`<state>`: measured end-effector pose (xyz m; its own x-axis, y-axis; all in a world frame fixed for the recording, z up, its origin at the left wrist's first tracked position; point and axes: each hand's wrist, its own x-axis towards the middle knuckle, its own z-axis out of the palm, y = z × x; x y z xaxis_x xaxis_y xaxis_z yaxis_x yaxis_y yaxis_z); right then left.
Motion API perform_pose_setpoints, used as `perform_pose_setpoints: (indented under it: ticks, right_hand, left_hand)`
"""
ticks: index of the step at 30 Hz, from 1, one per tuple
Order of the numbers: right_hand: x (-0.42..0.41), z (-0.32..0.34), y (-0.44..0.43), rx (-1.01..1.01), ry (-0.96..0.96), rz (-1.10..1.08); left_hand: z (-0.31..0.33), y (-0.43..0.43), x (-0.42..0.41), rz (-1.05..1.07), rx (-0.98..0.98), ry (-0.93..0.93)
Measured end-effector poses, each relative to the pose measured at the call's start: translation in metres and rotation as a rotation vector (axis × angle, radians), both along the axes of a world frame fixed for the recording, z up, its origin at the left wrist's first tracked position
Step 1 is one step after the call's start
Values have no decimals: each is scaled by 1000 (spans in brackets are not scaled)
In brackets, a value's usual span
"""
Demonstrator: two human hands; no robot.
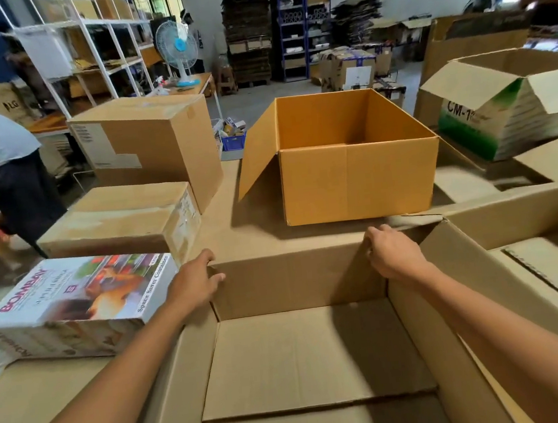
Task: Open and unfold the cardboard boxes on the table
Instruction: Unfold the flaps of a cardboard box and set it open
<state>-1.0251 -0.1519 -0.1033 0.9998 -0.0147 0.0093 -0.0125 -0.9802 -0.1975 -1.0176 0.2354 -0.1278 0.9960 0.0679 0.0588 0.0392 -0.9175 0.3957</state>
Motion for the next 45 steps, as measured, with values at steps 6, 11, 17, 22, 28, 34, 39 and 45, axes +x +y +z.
perform_pose_setpoints:
  ticks: [6, 11, 17, 22, 28, 34, 39, 45]
  right_hand:
    - [-26, 16, 7, -16, 52, 12]
    - [-84, 36, 18, 39, 20, 22]
    - [-201, 62, 43, 212, -156, 23]
    - [-326, 73, 78, 347, -196, 90]
    - [-414, 60, 132, 389, -220, 247]
    - [-452, 48, 181, 578, -307, 369]
    - [-494, 27, 226, 856, -276, 535]
    - [-532, -4, 292, 930, -152, 758]
  left_hand:
    - [15, -9, -25, -1, 81, 60]
    - [33, -13, -74, -41, 84, 86]
    - [55, -18, -193, -109, -68, -91]
    - [53, -6, -306, -138, -184, -144]
    - [45, 6, -417, -87, -257, -196]
    - [51, 29, -505, 147, -329, -364]
    - [35, 51, -582, 364, -341, -430]
    - [-4, 83, -655, 560, -286, -426]
